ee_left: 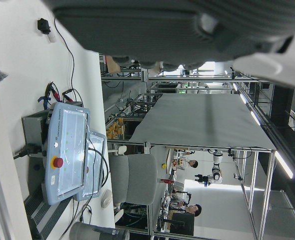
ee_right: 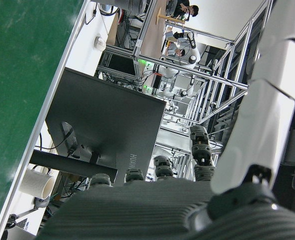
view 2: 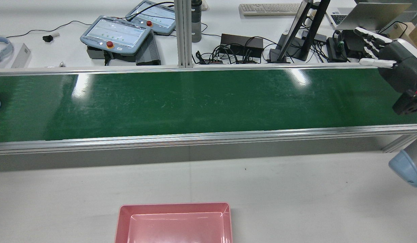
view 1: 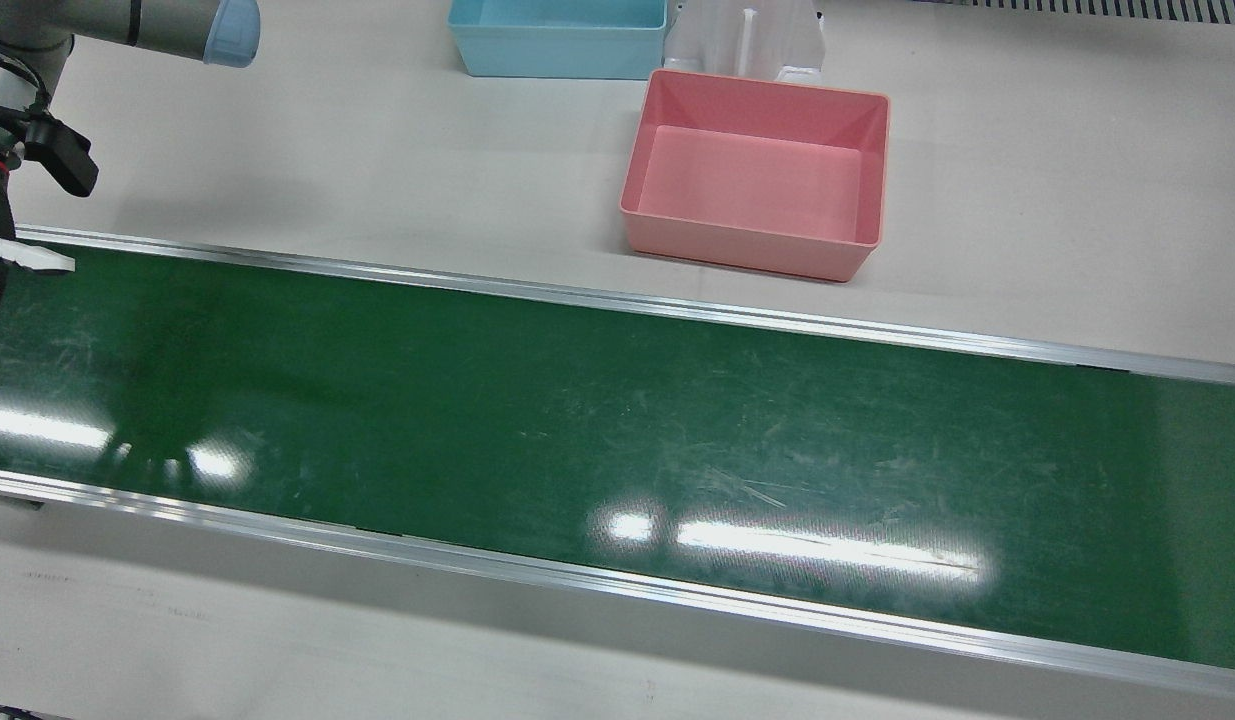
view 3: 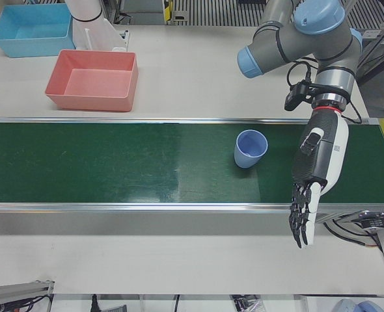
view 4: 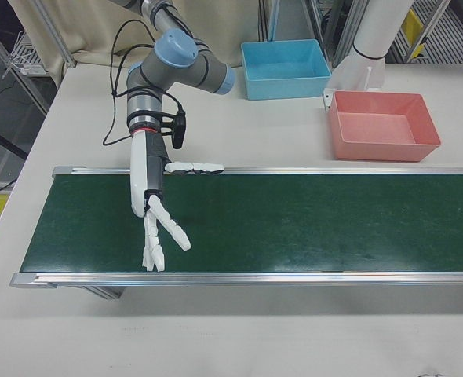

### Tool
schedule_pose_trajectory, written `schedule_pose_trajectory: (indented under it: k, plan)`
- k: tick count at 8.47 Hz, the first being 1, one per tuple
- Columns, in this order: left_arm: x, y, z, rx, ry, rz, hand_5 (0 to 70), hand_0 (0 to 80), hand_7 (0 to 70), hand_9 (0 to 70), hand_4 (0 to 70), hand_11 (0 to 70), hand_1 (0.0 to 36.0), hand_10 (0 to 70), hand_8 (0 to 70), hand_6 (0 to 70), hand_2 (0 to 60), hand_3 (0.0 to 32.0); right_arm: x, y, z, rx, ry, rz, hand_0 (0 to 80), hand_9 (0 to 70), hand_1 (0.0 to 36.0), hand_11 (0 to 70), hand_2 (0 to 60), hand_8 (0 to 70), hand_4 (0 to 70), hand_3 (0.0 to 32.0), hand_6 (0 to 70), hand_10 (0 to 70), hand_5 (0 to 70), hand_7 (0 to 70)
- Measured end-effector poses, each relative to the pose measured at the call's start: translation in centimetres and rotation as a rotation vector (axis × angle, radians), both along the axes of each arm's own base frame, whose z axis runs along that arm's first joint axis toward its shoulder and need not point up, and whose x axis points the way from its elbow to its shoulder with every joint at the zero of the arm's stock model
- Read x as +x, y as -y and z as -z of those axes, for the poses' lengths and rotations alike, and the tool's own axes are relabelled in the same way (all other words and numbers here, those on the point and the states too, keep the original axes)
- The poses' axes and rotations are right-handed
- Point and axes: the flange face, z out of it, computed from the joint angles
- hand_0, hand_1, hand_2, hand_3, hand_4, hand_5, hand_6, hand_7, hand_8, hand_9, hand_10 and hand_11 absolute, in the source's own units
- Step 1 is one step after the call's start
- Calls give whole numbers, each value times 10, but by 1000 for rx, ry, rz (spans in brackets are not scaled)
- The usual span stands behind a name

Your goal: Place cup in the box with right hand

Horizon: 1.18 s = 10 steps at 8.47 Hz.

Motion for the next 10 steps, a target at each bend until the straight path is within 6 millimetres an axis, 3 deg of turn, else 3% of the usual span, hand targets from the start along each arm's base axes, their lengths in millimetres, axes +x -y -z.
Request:
schedule_pose_trajectory:
  k: [10]
  plan:
    - [0,0,0,-1,0,0,0,0,0,0,0,0,0,0,0,0,0,0,-2,2,5,9,7,4,494,26,191,0,60,0,0,0,36,0,47,102]
